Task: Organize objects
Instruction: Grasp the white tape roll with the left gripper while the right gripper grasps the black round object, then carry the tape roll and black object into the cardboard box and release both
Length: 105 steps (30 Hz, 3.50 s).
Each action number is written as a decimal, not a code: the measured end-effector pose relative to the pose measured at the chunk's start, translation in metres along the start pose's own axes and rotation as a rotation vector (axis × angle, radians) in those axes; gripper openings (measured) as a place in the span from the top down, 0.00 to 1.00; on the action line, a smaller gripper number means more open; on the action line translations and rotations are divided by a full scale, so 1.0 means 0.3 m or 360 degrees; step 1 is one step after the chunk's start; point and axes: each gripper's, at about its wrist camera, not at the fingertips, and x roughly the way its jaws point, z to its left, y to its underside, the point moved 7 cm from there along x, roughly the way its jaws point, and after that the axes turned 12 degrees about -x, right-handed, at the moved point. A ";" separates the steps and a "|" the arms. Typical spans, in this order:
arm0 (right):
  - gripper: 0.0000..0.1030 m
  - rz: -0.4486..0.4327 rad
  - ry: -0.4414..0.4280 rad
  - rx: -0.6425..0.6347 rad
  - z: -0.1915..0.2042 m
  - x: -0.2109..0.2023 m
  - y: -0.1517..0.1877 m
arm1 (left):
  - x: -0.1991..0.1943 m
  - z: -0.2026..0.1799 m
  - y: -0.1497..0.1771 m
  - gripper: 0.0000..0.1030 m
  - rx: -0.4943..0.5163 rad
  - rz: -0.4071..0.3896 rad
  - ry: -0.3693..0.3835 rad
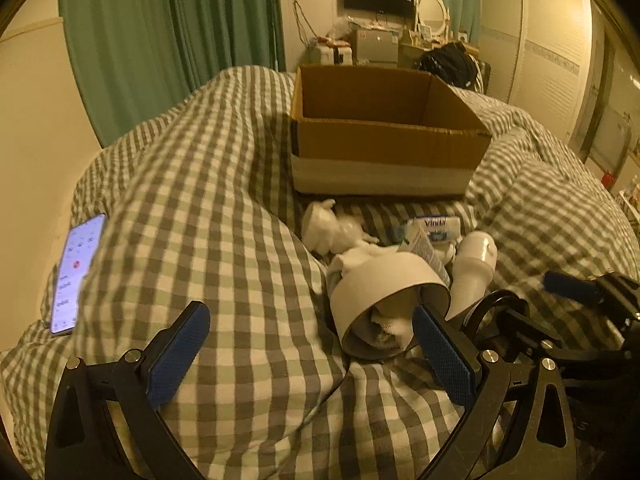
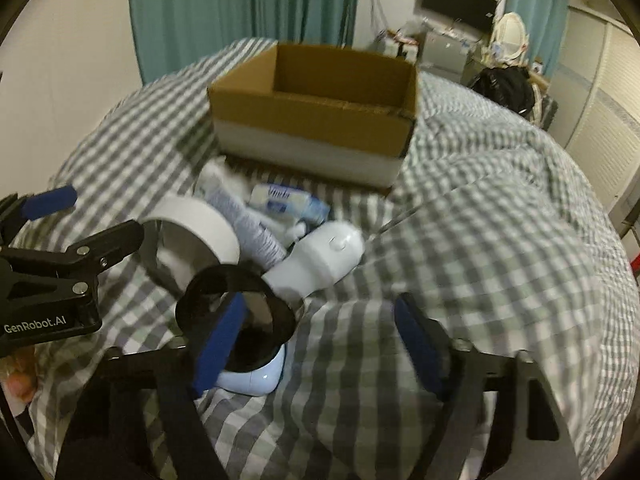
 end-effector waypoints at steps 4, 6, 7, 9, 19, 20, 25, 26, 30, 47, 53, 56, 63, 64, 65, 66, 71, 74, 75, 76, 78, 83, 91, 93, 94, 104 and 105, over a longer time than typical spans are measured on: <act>0.71 0.0070 -0.0083 -0.0030 0.025 0.055 0.019 | 0.038 -0.011 0.013 0.04 0.0025 0.0050 -0.0017; 0.80 0.0070 -0.0108 -0.0029 0.030 0.064 0.021 | 0.056 -0.019 0.011 0.17 0.0044 0.0062 -0.0019; 0.84 0.0063 -0.0121 -0.0025 0.030 0.063 0.022 | 0.062 -0.025 0.009 0.20 0.0053 0.0073 -0.0005; 0.86 0.0053 -0.0140 -0.0012 0.028 0.062 0.025 | 0.077 -0.046 0.003 0.42 0.0064 0.0092 0.0043; 0.87 -0.0003 -0.0149 0.0013 0.015 0.026 0.012 | 0.044 -0.084 -0.018 0.79 0.0118 0.0076 0.0069; 0.87 -0.0011 -0.0149 0.0015 0.011 0.021 0.007 | 0.035 -0.079 -0.023 0.79 0.0107 0.0075 0.0070; 0.87 -0.0062 -0.0134 0.0016 0.005 -0.020 -0.016 | -0.020 -0.061 -0.045 0.82 0.0086 0.0047 0.0064; 0.87 -0.0072 -0.0129 0.0011 0.006 -0.029 -0.022 | -0.032 -0.060 -0.049 0.82 0.0087 0.0038 0.0062; 0.87 -0.0120 -0.0096 -0.0004 0.006 -0.074 -0.051 | -0.079 -0.056 -0.075 0.84 0.0080 0.0000 0.0061; 0.88 -0.0325 0.0011 -0.0100 -0.086 -0.269 -0.274 | -0.182 -0.060 -0.283 0.85 0.0042 -0.0141 0.0099; 0.88 -0.0381 0.0078 -0.0139 -0.147 -0.291 -0.420 | -0.183 -0.071 -0.388 0.86 0.0035 -0.0185 0.0115; 0.88 -0.0406 0.0057 -0.0115 -0.172 -0.284 -0.490 | -0.178 -0.082 -0.451 0.86 0.0034 -0.0200 0.0148; 0.88 -0.0442 0.0084 -0.0086 -0.246 -0.254 -0.632 | -0.130 -0.110 -0.589 0.86 0.0014 -0.0225 0.0177; 0.88 -0.0444 0.0098 -0.0085 -0.264 -0.245 -0.654 | -0.118 -0.117 -0.615 0.86 0.0010 -0.0226 0.0183; 0.88 -0.0442 0.0105 -0.0083 -0.279 -0.233 -0.671 | -0.109 -0.123 -0.635 0.86 0.0006 -0.0229 0.0185; 0.88 -0.0440 0.0108 -0.0079 -0.295 -0.221 -0.681 | -0.094 -0.133 -0.663 0.86 0.0005 -0.0233 0.0189; 0.88 -0.0398 0.0116 -0.0059 -0.374 -0.126 -0.740 | -0.023 -0.176 -0.748 0.86 0.0017 -0.0234 0.0194; 0.88 -0.0373 0.0109 -0.0043 -0.409 -0.064 -0.762 | 0.040 -0.199 -0.795 0.86 0.0024 -0.0219 0.0188; 0.88 -0.0368 0.0108 -0.0038 -0.417 -0.049 -0.770 | 0.070 -0.206 -0.813 0.86 0.0027 -0.0212 0.0182; 0.88 -0.0361 0.0105 -0.0034 -0.431 -0.027 -0.780 | 0.089 -0.213 -0.824 0.86 0.0025 -0.0208 0.0175; 0.88 -0.0347 0.0109 -0.0033 -0.453 0.020 -0.804 | 0.138 -0.224 -0.846 0.86 0.0024 -0.0193 0.0163; 0.88 -0.0315 0.0098 -0.0033 -0.490 0.137 -0.846 | 0.265 -0.242 -0.884 0.85 0.0021 -0.0146 0.0135; 0.88 -0.0248 0.0117 -0.0042 -0.511 0.299 -0.855 | 0.424 -0.219 -0.878 0.86 0.0022 -0.0073 0.0093; 0.88 -0.0216 0.0107 -0.0049 -0.504 0.346 -0.845 | 0.458 -0.210 -0.860 0.85 0.0028 -0.0041 0.0085; 0.88 -0.0205 0.0103 -0.0051 -0.502 0.361 -0.841 | 0.475 -0.209 -0.854 0.85 0.0027 -0.0026 0.0082; 0.88 -0.0088 0.0087 -0.0113 -0.475 0.457 -0.798 | 0.565 -0.209 -0.815 0.85 0.0057 0.0057 0.0063; 0.88 -0.0078 0.0088 -0.0116 -0.475 0.465 -0.795 | 0.574 -0.212 -0.813 0.85 0.0077 0.0062 0.0052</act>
